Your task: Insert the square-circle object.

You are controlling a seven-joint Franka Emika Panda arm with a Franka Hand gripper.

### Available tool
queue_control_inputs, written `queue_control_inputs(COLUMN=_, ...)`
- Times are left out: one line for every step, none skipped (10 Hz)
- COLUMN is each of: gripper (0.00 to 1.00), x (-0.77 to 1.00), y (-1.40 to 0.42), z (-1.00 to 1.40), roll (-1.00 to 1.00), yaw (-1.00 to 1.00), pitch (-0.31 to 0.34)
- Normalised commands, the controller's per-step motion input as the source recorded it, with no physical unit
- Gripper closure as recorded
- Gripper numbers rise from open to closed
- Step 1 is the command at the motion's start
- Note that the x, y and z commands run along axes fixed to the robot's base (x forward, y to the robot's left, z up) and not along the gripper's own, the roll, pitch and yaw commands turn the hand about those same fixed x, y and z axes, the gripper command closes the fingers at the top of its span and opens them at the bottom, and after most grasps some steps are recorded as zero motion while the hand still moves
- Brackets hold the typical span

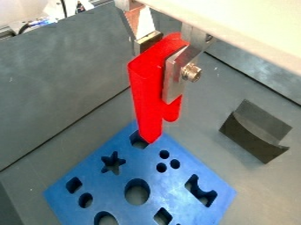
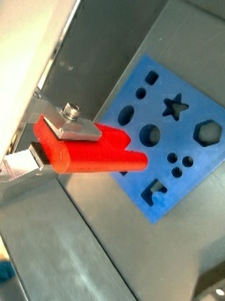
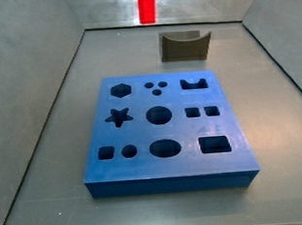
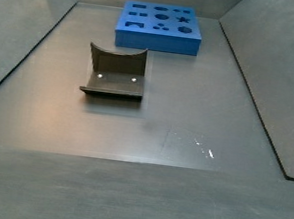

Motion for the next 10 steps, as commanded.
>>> queue_control_inputs(gripper=1.00, x=-0.11, y=-0.07, z=-0.41, roll=-0.14, yaw=-0.94, pitch=-0.201)
queue_control_inputs(gripper=1.00, x=-0.11, y=-0.07, z=-0.41, roll=-0.14, yaw=-0.93, pitch=-0.200)
queue_control_inputs(gripper=1.00, x=-0.12, y=-0.09, z=-0.42, roll=-0.15, yaw=-0.91, pitch=-0.189)
queue_control_inputs(gripper=1.00, x=-0.14, y=-0.11, z=-0.43, roll=-0.16, yaw=-0.88, pitch=-0.187)
queue_control_inputs(gripper=1.00, x=-0.18, y=-0.17, z=-0.47, roll=-0.16, yaw=-0.83, pitch=-0.194)
queue_control_inputs(gripper=1.00, x=-0.17, y=-0.34, z=-0.44, roll=-0.13, yaw=-0.71, pitch=-0.123)
queue_control_inputs(gripper=1.00, x=-0.17, y=-0.56, z=-0.27, roll=-0.04, yaw=-0.56, pitch=-0.046)
queue_control_inputs(gripper=1.00, x=-0.07, y=-0.64, z=-0.13, roll=0.00, yaw=-0.58, pitch=0.000)
queue_control_inputs(gripper=1.00, x=-0.06, y=-0.66, z=-0.16, roll=0.13, yaw=-0.59, pitch=0.079)
queue_control_inputs(gripper=1.00, x=-0.15, y=-0.48, z=-0.17, roll=0.20, yaw=-0.67, pitch=0.150)
